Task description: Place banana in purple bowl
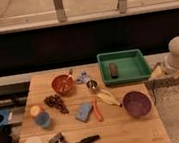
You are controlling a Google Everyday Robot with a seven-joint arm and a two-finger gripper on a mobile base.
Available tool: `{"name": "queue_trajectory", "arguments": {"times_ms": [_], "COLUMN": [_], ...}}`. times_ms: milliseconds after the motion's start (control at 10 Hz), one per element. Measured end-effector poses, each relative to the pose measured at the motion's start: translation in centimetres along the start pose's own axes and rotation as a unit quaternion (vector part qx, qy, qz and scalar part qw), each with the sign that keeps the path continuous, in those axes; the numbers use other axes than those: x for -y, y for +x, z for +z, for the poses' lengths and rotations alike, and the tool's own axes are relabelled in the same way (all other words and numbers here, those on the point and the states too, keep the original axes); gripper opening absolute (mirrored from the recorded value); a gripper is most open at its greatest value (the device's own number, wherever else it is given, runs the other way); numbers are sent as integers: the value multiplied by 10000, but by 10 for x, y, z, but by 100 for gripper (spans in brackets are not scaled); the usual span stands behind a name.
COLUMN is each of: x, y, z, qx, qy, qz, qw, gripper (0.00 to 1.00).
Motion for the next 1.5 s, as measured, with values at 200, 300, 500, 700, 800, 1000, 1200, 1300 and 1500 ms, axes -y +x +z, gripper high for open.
{"name": "queue_trajectory", "arguments": {"times_ms": [200, 300, 500, 700, 800, 1000, 1200, 1300, 1500], "x": [0, 0, 0, 0, -1, -7, -40, -69, -116], "y": [0, 0, 0, 0, 0, -5, -9, -10, -9], "z": [0, 0, 0, 0, -1, -1, 5, 9, 16], "qx": [0, 0, 0, 0, 14, -53, -180, -269, -398], "qy": [0, 0, 0, 1, 7, 52, -20, -90, -203], "qz": [0, 1, 0, 0, 1, -216, -594, -874, -1339], "qw": [10000, 10000, 10000, 10000, 10000, 9997, 9981, 9958, 9900], "gripper": [73, 73, 73, 73, 73, 73, 73, 73, 73]}}
